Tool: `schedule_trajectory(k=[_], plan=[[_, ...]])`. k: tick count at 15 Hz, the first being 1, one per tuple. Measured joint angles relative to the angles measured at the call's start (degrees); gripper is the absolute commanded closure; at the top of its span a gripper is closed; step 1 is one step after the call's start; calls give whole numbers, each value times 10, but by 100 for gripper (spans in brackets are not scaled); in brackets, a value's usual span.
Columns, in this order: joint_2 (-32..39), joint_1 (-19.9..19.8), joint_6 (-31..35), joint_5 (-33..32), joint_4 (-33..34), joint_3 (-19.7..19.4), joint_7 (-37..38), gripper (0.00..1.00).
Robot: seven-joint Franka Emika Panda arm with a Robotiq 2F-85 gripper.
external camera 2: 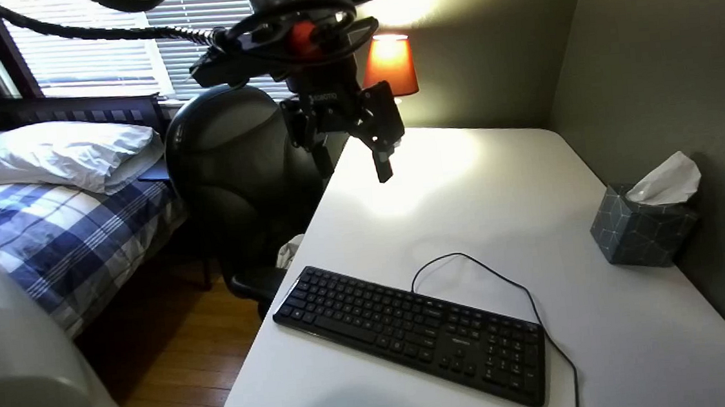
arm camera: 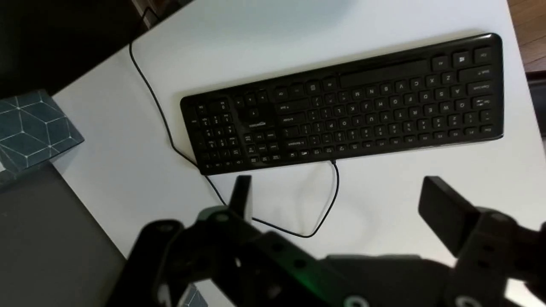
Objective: Press a key on the keyboard.
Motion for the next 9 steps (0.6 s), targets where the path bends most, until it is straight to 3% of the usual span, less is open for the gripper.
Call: schedule_trajectory(k=[9], plan=[[117,34,19,5,2,-26,-61,0]])
